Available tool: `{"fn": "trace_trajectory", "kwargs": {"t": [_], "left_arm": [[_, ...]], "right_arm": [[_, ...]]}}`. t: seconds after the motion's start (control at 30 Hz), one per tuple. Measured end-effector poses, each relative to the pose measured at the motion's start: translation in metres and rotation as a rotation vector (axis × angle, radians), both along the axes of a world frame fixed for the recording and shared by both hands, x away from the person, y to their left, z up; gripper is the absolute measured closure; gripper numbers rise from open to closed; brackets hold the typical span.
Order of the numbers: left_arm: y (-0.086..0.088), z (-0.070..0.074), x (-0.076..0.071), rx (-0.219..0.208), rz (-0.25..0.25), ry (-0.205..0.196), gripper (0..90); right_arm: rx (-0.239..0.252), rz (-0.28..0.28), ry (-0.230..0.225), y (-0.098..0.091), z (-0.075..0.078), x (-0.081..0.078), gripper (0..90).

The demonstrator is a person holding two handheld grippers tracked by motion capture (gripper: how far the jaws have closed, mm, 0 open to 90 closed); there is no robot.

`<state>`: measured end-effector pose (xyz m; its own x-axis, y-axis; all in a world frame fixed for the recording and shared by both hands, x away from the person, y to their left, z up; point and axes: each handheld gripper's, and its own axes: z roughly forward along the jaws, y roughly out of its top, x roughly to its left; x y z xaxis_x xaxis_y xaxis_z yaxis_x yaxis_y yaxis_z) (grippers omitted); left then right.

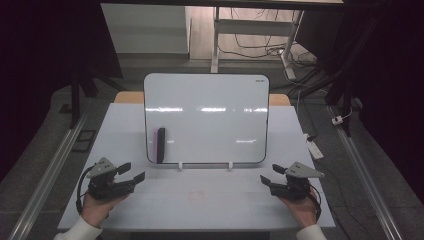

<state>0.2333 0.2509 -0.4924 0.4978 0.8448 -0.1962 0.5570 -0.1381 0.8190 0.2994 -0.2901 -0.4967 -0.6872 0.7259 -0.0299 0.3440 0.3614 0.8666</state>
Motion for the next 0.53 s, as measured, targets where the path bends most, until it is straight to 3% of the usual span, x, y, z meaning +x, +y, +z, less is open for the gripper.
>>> {"fn": "trace_trajectory", "kwargs": {"t": [0.27, 0.53], "left_arm": [[0.0031, -0.002, -0.0087, 0.024, -0.013, -0.011, 32.4], [0.0002, -0.0019, -0.0083, 0.046, -0.024, -0.019, 31.9]], "right_arm": [[0.01, 0.018, 0.014, -0.0071, -0.0017, 0.0015, 34.6], [0.016, 0.035, 0.005, -0.0093, 0.001, 0.0002, 34.7]]}}
